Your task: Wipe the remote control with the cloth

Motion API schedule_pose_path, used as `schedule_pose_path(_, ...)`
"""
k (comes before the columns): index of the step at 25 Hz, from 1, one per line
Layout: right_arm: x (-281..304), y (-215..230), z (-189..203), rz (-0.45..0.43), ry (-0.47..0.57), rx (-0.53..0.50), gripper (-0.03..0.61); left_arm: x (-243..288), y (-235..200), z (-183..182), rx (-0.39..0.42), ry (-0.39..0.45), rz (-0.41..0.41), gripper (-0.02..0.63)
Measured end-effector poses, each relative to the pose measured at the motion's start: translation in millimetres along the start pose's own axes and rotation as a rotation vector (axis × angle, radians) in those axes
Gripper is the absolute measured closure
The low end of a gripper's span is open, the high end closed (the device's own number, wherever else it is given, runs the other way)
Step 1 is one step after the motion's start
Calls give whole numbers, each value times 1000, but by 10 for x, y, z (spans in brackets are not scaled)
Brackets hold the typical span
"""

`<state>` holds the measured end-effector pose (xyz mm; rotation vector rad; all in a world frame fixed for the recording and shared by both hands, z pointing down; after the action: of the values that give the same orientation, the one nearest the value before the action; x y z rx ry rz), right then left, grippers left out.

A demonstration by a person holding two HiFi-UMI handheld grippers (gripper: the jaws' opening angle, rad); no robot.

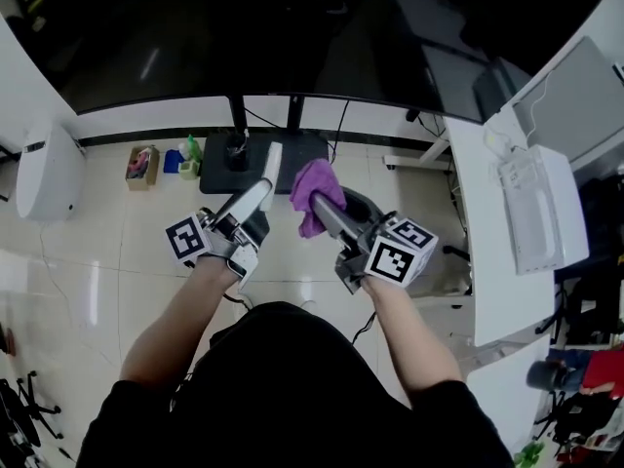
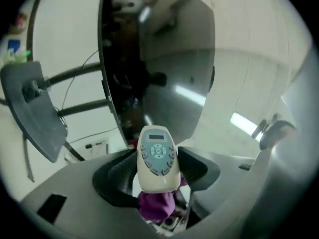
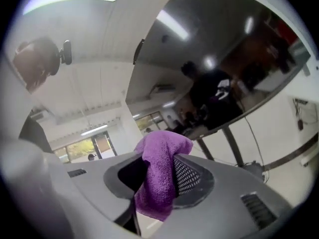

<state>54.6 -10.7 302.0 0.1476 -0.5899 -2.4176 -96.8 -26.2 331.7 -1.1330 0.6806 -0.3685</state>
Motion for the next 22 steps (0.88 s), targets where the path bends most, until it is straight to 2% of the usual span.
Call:
schedule_pose_path(2,59,-106,213,-68,-22,58,430,54,90,22,-54,10,81,368)
schedule_pose_path(5,142,-235,320,-124,-39,67,430,113,137,140,-79,-41,114,368)
schedule_pose_path(11,85,-68,-1,-75,17,15,430,91,220,417,-121,-155,157,368)
schedule_pose_path(14,26,37,-230,-41,59,-18,430,87,236,528,-128,-181,169,368)
schedule_pose_path(17,-21,-14,-298,-53,67,-39,430,87,210,454,-125,-146,169,368)
schedule_pose_path(22,59,-377,233,-177,-77,-45,430,107,201,51,-122,-30,191,368)
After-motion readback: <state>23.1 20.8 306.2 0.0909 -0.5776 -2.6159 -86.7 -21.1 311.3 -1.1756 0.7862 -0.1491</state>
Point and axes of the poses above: the fingertips, and each gripper's own axes: x forward along the fingers, y to its right, z out of its underside, the point moved 4 cm from there along -x, backward along the fingers, and after that the axes turned 4 degrees about -x, right-handed, at the moved point
